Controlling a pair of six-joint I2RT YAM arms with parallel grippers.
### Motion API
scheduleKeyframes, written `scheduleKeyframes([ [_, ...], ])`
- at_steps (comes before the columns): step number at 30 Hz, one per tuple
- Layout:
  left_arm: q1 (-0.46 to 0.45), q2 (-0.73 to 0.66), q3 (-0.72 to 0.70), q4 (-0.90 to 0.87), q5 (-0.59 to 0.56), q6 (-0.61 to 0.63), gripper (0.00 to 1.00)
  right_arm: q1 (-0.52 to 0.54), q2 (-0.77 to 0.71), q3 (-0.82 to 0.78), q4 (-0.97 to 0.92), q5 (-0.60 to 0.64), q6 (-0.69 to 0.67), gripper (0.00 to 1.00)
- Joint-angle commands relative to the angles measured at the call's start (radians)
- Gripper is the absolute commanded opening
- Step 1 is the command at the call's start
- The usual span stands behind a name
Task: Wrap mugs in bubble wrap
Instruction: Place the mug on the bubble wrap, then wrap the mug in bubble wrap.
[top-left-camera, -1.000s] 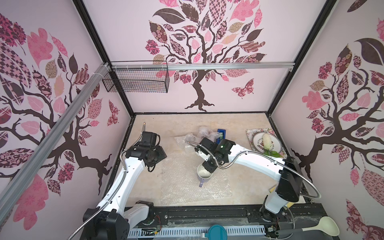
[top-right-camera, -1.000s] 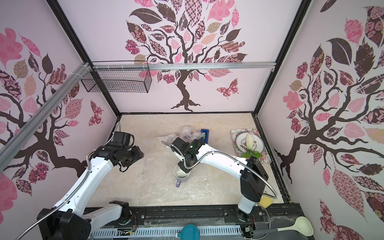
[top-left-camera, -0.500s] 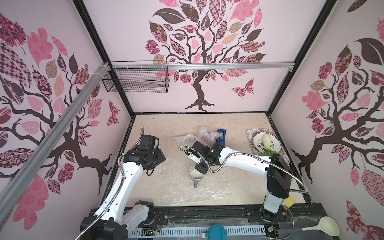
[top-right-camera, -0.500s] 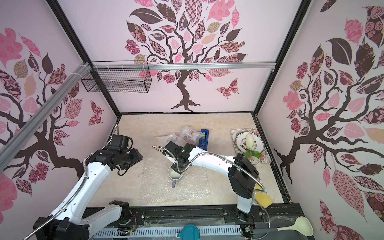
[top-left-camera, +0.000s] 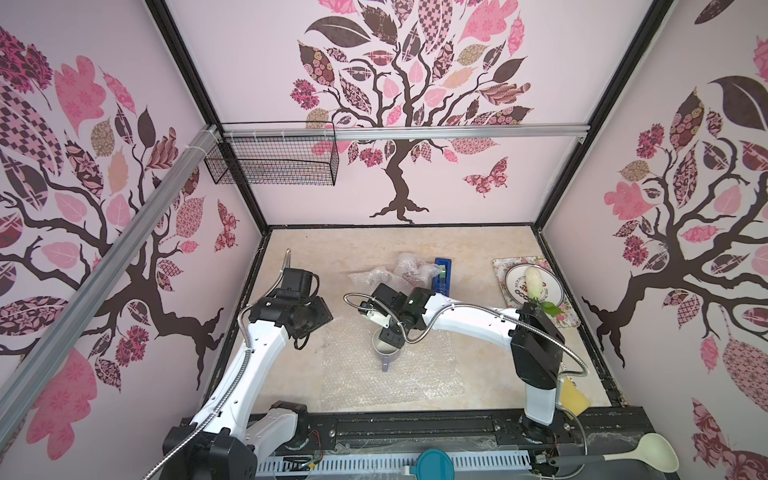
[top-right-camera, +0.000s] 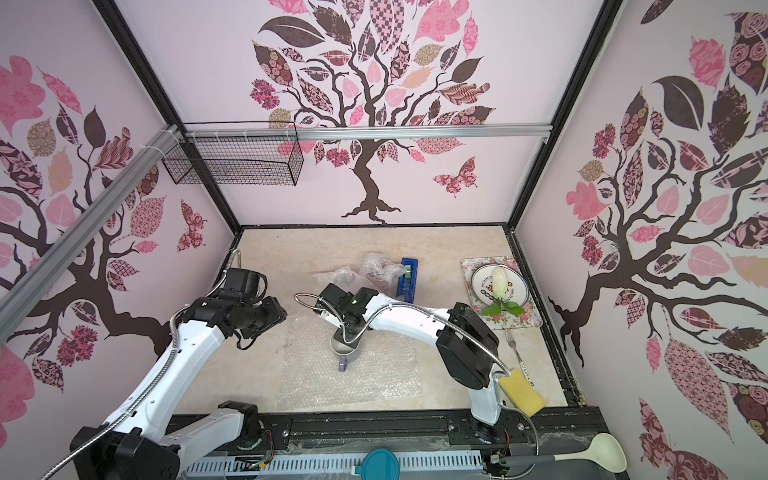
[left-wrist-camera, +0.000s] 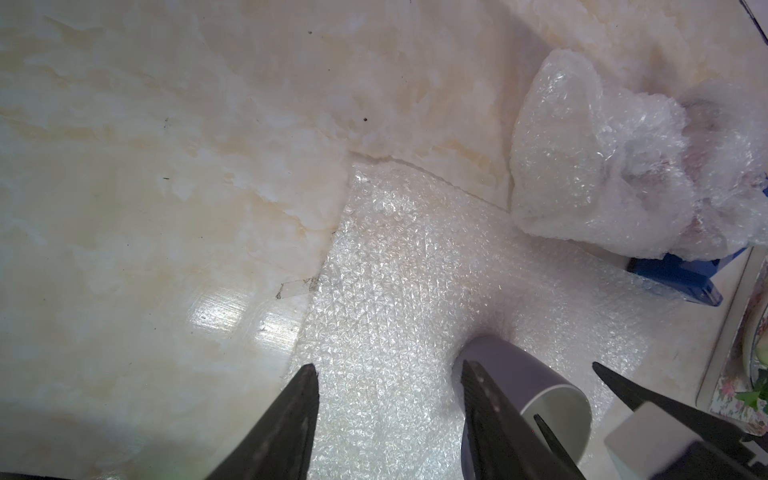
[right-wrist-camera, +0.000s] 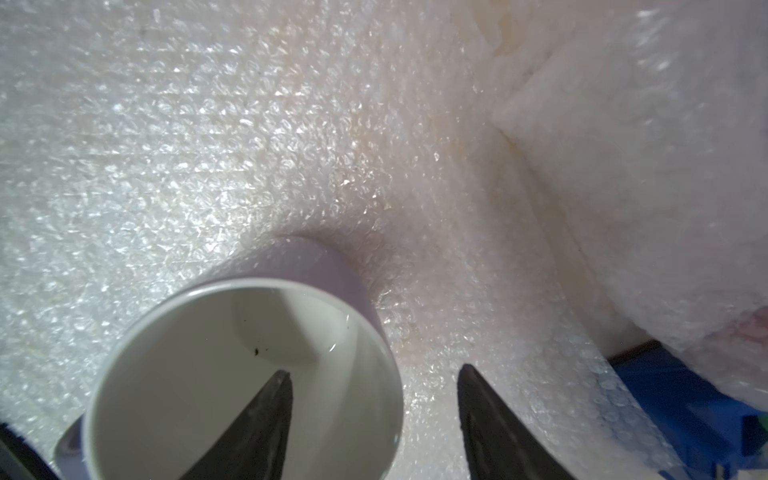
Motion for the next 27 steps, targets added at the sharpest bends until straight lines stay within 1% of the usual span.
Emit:
scheduleKeyframes([
  [1,-0.005,0.021,0.013,0.024,0.024,0.017,0.58,-0.028,-0.092,0.062,-0.007,0.062,0.070,0.80],
  [3,-0.019,0.034,0.036,0.031,0.029,0.016,0.58,-0.098,-0.208,0.075,-0.069,0.021,0.189,0.83],
  [5,-0.052,0.047,0.068,0.039,0.028,0.016,0.59,-0.200,-0.382,0.002,-0.147,-0.052,0.341,0.89],
  [6,-0.072,0.051,0.079,0.051,0.032,0.019,0.59,-0.248,-0.467,-0.071,-0.172,-0.095,0.411,0.93],
  [8,-0.122,0.053,0.082,0.112,0.070,0.022,0.59,-0.346,-0.674,-0.336,-0.181,-0.242,0.533,0.92],
  [11,-0.169,0.060,0.089,0.178,0.151,0.053,0.59,-0.372,-0.849,-0.650,-0.173,-0.403,0.683,0.90],
  [12,-0.189,0.062,0.098,0.179,0.150,0.072,0.59,-0.372,-0.881,-0.724,-0.141,-0.441,0.725,0.89],
  [13,-0.208,0.061,0.104,0.181,0.146,0.092,0.59,-0.371,-0.917,-0.805,-0.098,-0.454,0.768,0.87],
  [15,-0.229,0.055,0.110,0.180,0.159,0.113,0.60,-0.371,-0.950,-0.908,-0.032,-0.462,0.812,0.86],
  [18,-0.236,0.040,0.081,0.188,0.173,0.104,0.60,-0.365,-0.922,-0.991,0.082,-0.507,0.846,0.83],
  [21,-0.238,0.030,0.070,0.175,0.171,0.107,0.60,-0.333,-0.847,-1.005,0.106,-0.489,0.835,0.82],
  [23,-0.237,0.022,0.069,0.170,0.142,0.113,0.60,-0.315,-0.784,-1.011,0.129,-0.494,0.827,0.80],
  [25,-0.238,0.012,0.079,0.169,0.109,0.123,0.61,-0.273,-0.731,-1.006,0.149,-0.467,0.824,0.79],
  [27,-0.238,0.009,0.098,0.148,0.060,0.131,0.63,-0.230,-0.681,-0.996,0.165,-0.441,0.832,0.77],
])
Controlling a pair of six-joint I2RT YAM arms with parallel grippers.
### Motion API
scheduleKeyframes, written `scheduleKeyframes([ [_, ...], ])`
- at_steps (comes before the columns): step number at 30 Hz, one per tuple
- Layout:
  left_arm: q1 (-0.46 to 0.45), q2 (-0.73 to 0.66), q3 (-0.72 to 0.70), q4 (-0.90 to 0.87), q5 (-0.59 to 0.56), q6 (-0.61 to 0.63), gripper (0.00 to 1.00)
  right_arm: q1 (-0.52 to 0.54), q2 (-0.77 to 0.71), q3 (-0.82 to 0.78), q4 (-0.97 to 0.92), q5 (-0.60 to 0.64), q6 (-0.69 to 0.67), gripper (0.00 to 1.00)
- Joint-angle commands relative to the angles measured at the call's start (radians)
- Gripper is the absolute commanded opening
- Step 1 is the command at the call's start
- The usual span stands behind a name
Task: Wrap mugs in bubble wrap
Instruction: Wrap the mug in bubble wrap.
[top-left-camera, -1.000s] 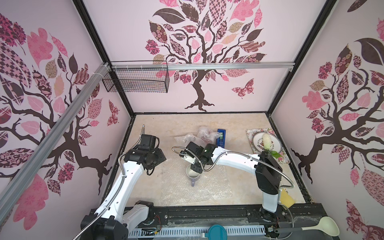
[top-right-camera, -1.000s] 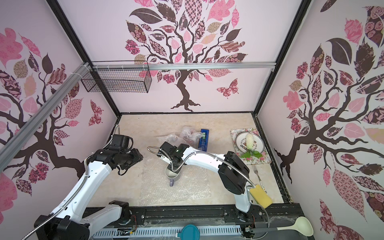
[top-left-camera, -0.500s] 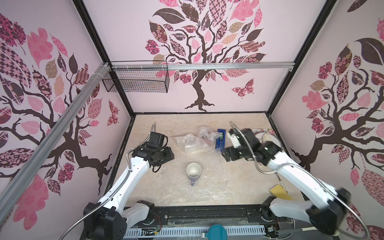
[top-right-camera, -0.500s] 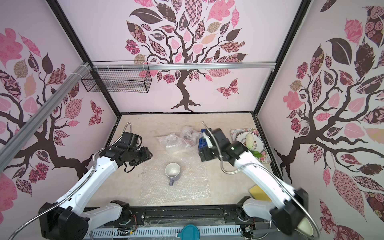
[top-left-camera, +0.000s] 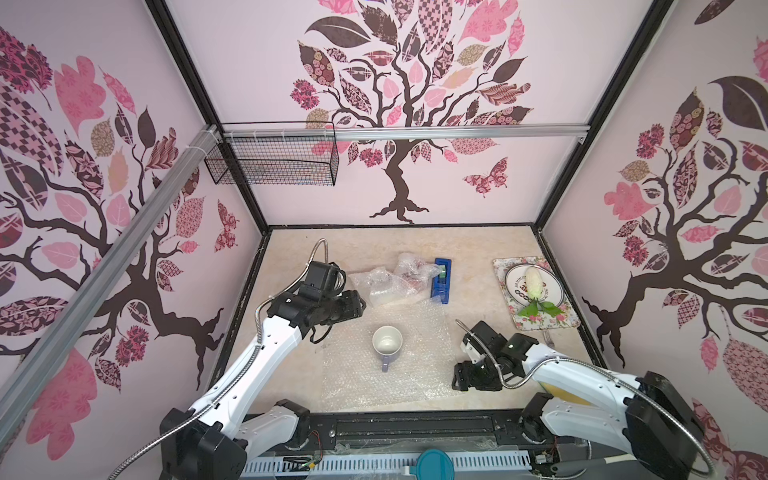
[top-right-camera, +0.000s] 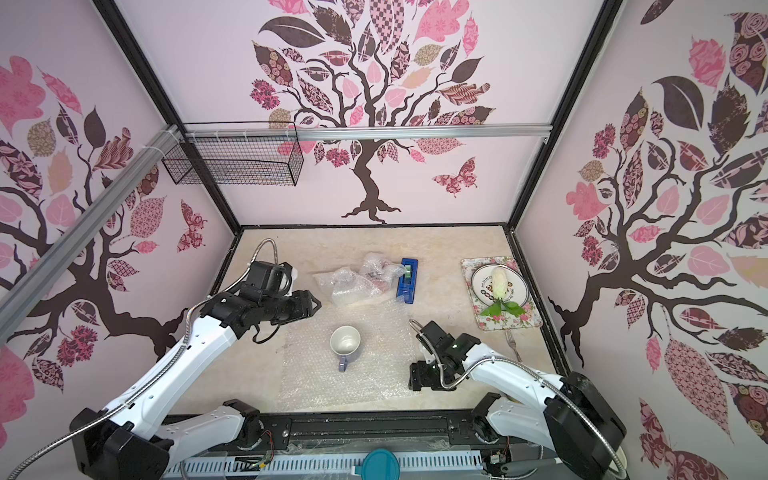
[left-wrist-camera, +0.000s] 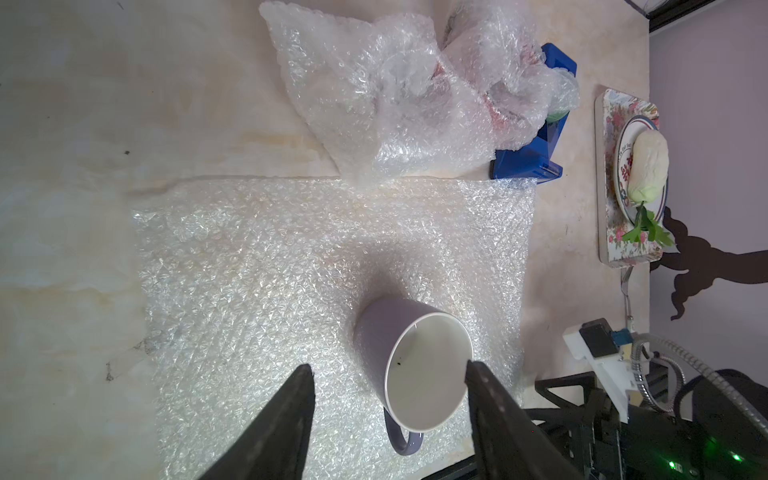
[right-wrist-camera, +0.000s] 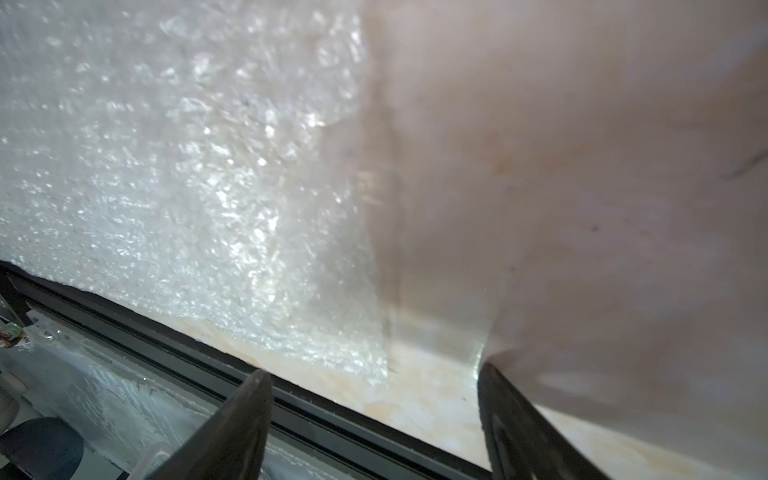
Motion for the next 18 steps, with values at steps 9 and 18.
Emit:
scheduleKeyframes([
  [9,-0.001,-0.039,0.099,-0.111,-0.196,0.066,0.65,0.078,0.075,0.181,-0.034,0.127,0.037,0.00],
  [18,-0.002,-0.219,-0.076,-0.007,0.042,-0.019,0.65,0.095,0.217,0.544,0.143,-0.258,0.017,0.00],
])
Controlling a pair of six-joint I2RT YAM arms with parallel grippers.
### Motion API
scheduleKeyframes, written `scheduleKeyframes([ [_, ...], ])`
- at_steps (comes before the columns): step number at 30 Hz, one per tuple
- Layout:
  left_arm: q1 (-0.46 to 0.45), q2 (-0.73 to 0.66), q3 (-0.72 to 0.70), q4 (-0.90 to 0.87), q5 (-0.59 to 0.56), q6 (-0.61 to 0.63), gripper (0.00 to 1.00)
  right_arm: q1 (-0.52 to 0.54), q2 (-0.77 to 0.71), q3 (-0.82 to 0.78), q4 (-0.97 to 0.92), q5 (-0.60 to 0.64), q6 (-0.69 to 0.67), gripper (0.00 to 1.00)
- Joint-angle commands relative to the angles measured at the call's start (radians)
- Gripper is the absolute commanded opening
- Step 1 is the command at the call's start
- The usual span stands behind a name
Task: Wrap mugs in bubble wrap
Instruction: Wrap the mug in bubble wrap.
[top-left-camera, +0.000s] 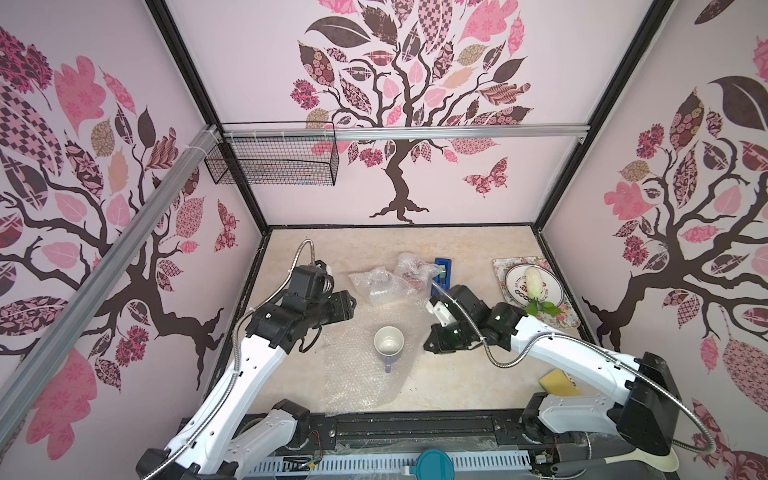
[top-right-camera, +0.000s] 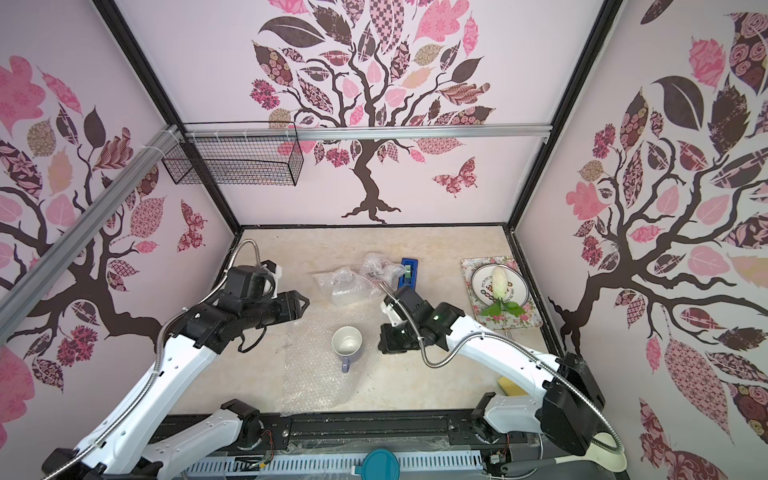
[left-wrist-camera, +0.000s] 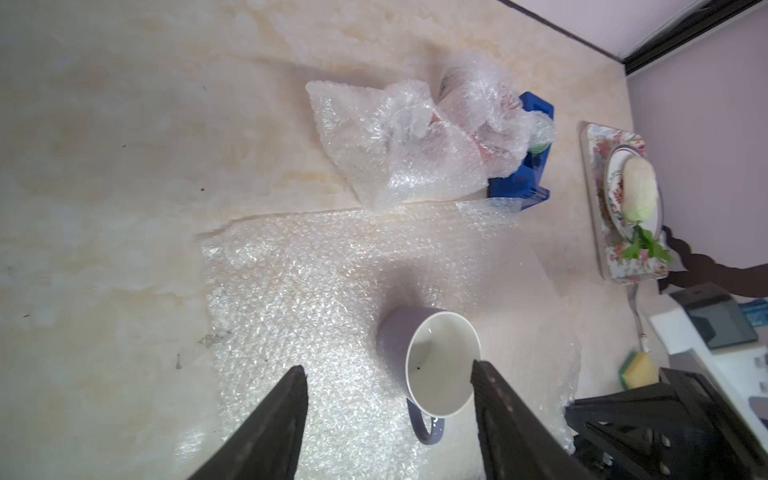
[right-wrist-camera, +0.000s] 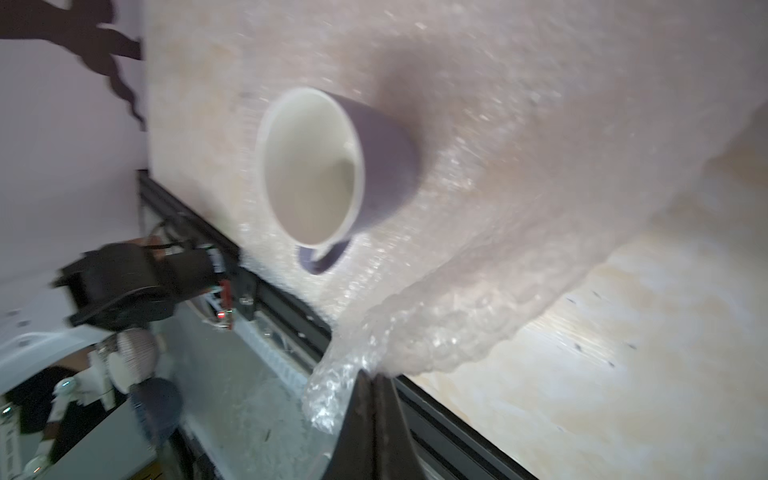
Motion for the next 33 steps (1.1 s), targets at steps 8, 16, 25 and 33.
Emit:
scheduleKeyframes([
  [8,-0.002,-0.052,-0.216,0.115,0.287,-0.070,0.63,0.019,0.309,0.156,0.193,-0.257,0.038,0.00],
  [16,-0.077,0.045,-0.314,0.251,0.339,-0.089,0.56,0.019,0.409,0.173,0.212,-0.205,0.104,0.00],
  [25,-0.193,0.244,-0.295,0.238,0.261,-0.069,0.52,0.019,0.475,0.234,0.117,-0.126,0.127,0.00],
  [33,-0.193,0.350,-0.273,0.217,0.136,-0.071,0.56,0.011,0.423,0.324,-0.014,-0.090,0.132,0.50],
])
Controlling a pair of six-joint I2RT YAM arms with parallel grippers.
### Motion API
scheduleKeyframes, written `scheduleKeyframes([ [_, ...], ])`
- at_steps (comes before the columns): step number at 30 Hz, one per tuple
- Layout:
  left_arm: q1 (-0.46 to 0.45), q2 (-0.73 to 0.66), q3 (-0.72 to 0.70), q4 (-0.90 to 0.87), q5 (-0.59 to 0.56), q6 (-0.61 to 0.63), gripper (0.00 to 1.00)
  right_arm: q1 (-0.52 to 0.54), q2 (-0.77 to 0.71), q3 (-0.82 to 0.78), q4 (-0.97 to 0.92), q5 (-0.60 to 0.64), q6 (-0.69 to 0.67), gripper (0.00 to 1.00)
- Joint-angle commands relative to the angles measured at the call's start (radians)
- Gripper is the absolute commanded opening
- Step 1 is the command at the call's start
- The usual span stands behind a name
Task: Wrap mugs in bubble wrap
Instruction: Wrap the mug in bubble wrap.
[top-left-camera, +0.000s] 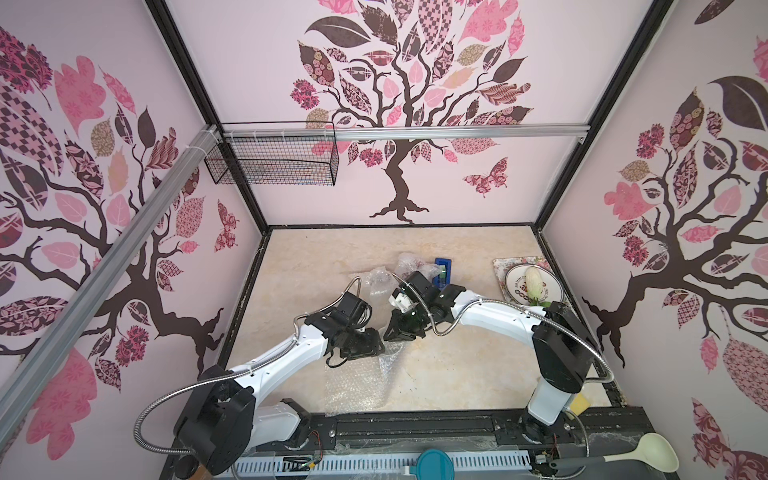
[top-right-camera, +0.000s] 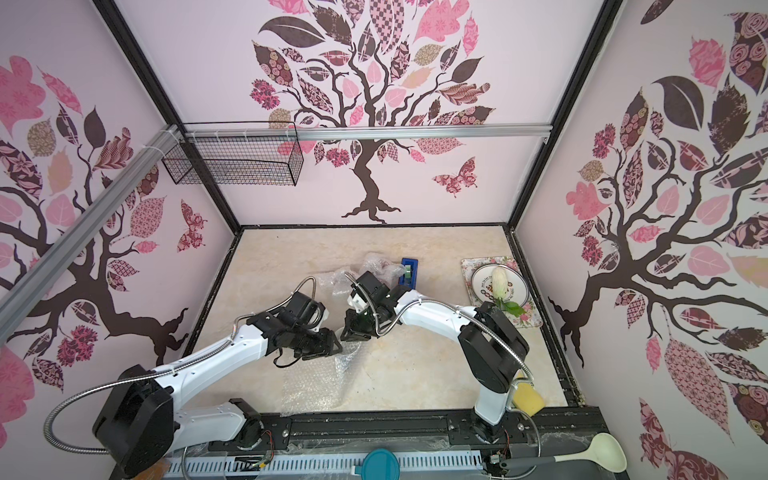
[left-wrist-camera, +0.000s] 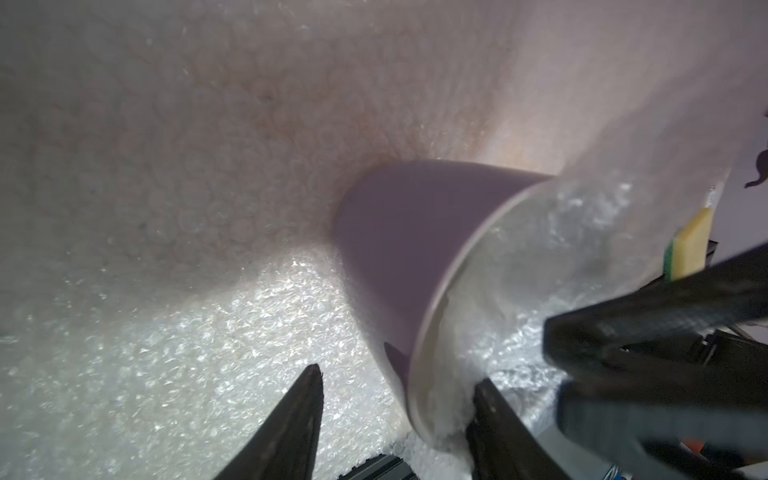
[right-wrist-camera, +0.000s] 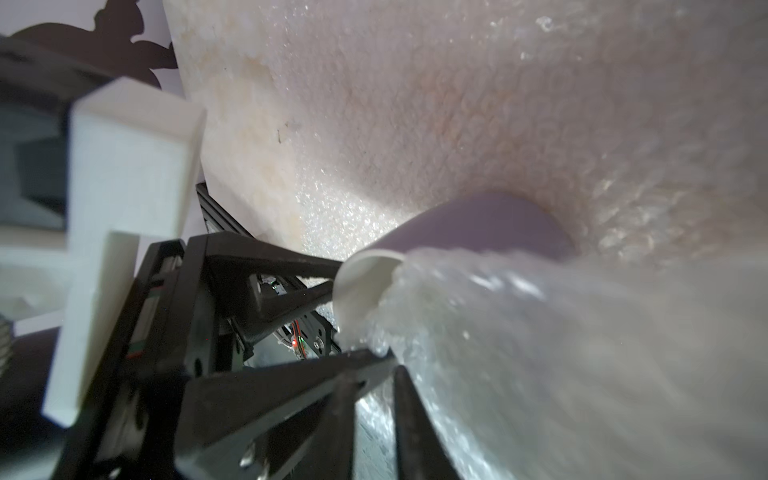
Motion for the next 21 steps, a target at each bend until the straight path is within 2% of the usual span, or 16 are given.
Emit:
scheduleKeyframes([
  [1,-0.001,0.017,0.016,-0.001,-0.075,0.011,0.56,-0.016,-0.054,0.103,-0.147,0.063,0.009,0.57],
  [2,0.000,0.021,0.021,-0.008,-0.082,0.013,0.56,-0.030,-0.084,0.122,-0.213,0.083,0.018,0.62],
  [4,0.000,0.033,0.021,-0.015,-0.086,0.015,0.55,-0.073,-0.165,0.154,-0.359,0.171,0.032,0.77],
  [7,0.000,0.037,0.010,-0.001,-0.071,0.008,0.55,-0.105,-0.245,0.160,-0.524,0.285,-0.019,0.92],
  [8,0.000,0.035,0.008,0.004,-0.068,0.003,0.55,-0.105,-0.252,0.141,-0.525,0.281,-0.037,0.94],
  [12,0.000,0.031,0.013,0.026,-0.043,0.002,0.54,-0.075,-0.232,0.026,-0.382,0.197,-0.042,0.99],
  [15,0.000,0.036,0.024,0.014,-0.038,0.011,0.54,-0.037,-0.166,0.010,-0.307,0.160,-0.034,0.99],
  [21,0.005,0.007,0.024,-0.001,-0.033,0.003,0.53,0.000,-0.040,-0.083,-0.155,0.215,-0.004,0.98],
])
